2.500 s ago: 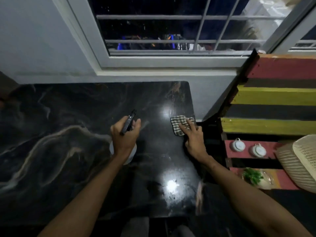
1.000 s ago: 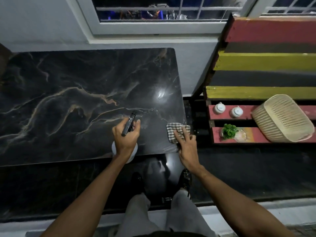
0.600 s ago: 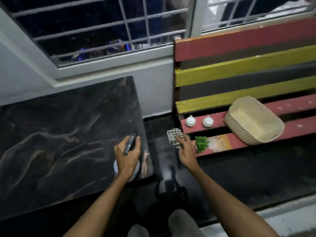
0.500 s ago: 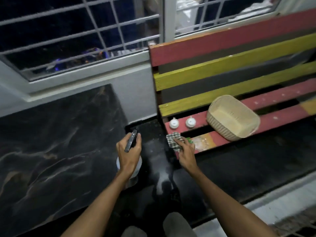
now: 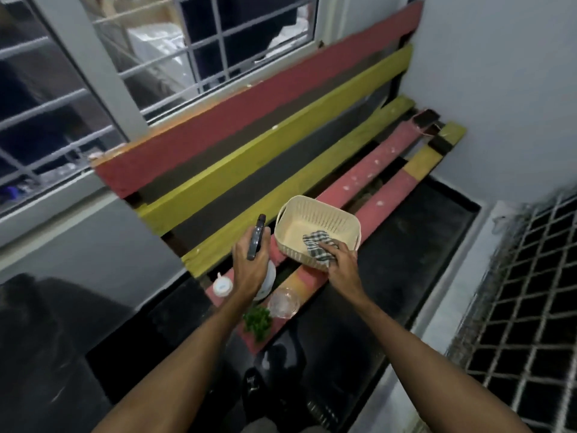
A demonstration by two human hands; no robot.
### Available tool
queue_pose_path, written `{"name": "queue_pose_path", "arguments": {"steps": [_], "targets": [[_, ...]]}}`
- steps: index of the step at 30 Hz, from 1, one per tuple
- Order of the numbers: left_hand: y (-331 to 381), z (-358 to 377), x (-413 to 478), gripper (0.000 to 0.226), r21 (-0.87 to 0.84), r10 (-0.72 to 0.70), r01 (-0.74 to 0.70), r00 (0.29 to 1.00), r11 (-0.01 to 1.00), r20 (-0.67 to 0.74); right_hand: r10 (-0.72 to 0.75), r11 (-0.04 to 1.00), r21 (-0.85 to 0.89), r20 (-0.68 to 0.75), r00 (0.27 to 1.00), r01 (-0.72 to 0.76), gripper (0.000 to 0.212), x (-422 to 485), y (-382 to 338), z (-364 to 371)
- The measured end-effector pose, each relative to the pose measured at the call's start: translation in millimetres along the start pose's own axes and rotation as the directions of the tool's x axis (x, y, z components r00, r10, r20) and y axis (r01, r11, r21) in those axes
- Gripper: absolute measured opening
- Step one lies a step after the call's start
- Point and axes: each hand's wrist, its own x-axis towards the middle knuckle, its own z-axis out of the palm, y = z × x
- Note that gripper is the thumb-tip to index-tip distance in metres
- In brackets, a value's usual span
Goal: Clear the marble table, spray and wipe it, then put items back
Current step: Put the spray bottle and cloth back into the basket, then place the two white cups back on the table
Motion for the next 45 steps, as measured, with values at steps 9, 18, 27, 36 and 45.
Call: {"name": "queue_pose_path", "arguments": {"steps": [9, 18, 27, 36, 45], "targets": [[-60, 123, 116, 0.032, -0.022, 0.012, -0.009, 0.99, 1.0, 0.141, 0.156, 0.988, 0.015, 0.014, 0.988, -0.157, 0.049, 134, 88, 18], [-187, 213, 166, 0.032, 0.05, -0.078, 0.063, 0.908, 0.997, 0.412, 0.179, 0.963, -0.219, 0.095, 0.979, -0.154, 0.047, 206, 166, 77], [-219, 201, 179, 0.057, 0.289, -0.193, 0.002, 0.749, 0.957, 0.633, 0.189, 0.961, -0.262, 0.366, 0.911, -0.094, 0.051, 206, 202, 104], [-208, 162, 166, 0.093, 0.497, -0.275, -0.125, 0.707, 0.859, 0.652, 0.132, 0.989, -0.076, 0.088, 0.987, -0.125, 0.043, 184, 156, 65], [-159, 35, 94, 0.03, 0.295, -0.089, 0.085, 0.996, 0.952, 0.002, -0.189, 0.981, -0.001, -0.173, 0.967, 0.192, 0.023, 70, 51, 92]]}}
